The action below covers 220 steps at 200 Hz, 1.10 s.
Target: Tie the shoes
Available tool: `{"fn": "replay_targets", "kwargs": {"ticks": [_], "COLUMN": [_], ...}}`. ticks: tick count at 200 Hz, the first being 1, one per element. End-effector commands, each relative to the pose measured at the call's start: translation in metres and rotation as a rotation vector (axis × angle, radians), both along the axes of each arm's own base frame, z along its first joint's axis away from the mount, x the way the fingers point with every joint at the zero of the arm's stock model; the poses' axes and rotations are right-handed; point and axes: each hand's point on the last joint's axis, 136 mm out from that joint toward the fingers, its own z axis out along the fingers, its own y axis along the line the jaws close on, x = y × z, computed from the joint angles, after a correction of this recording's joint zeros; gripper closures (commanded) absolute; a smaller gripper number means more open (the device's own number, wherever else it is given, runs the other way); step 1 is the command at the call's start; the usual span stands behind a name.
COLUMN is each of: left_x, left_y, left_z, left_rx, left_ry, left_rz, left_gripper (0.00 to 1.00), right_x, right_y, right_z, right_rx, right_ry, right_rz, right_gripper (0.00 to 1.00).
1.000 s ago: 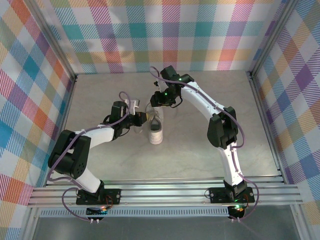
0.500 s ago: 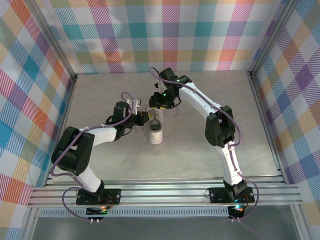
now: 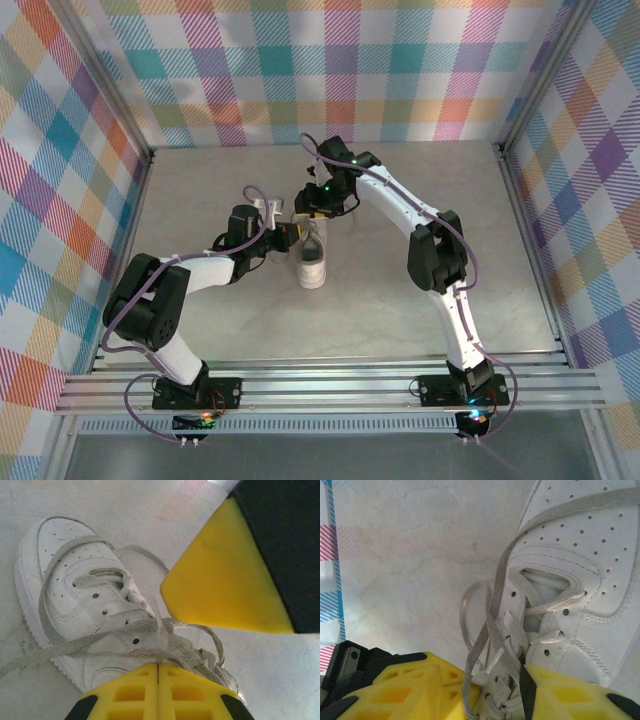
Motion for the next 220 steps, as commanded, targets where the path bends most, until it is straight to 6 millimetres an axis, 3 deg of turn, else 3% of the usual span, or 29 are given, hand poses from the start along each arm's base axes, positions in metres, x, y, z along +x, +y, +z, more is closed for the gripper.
{"fn": "replay_targets", "kwargs": {"ticks": [1,72,99,161,196,213,220], "left_x": [0.001,0.003,0.003,0.001,0.001,0.000,-0.001], "left_y": [-0.010,-0.010,-0.010,-0.010,-0.009,-0.008,-0.008], "left_z": [0.018,0.030,0.028,0.028,0.028,0.029,0.030], "left_rx": [-0.020,-0.022,-0.014,0.007,0.020,0.031,0.039], "left_ry": [-0.067,-0.092,-0.089,-0.093,-0.095,-0.095,-0.094], "left_rz": [-0.025,-0.021,-0.023,-0.034,-0.035,-0.036,-0.041], "left_gripper": [1.00,1.00,1.00,1.00,1.00,1.00,0.94], "right_x": [0.005,0.002,-0.001,0.001,0.002,0.004,0.006], "right_y": [0.004,0.010,0.015,0.015,0.013,0.009,0.007], "right_z": [0.001,-0.002,-0.002,0.001,0.005,0.012,0.017], "right_rx": [0.035,0.051,0.064,0.061,0.056,0.054,0.052], "right_ry": [0.019,0.038,0.044,0.032,0.009,-0.037,-0.064], "right_rz": [-0.009,0.000,0.009,0.006,0.005,-0.004,-0.012], "right_gripper": [0.54,0.56,0.68,0.82,1.00,1.00,1.00]}}
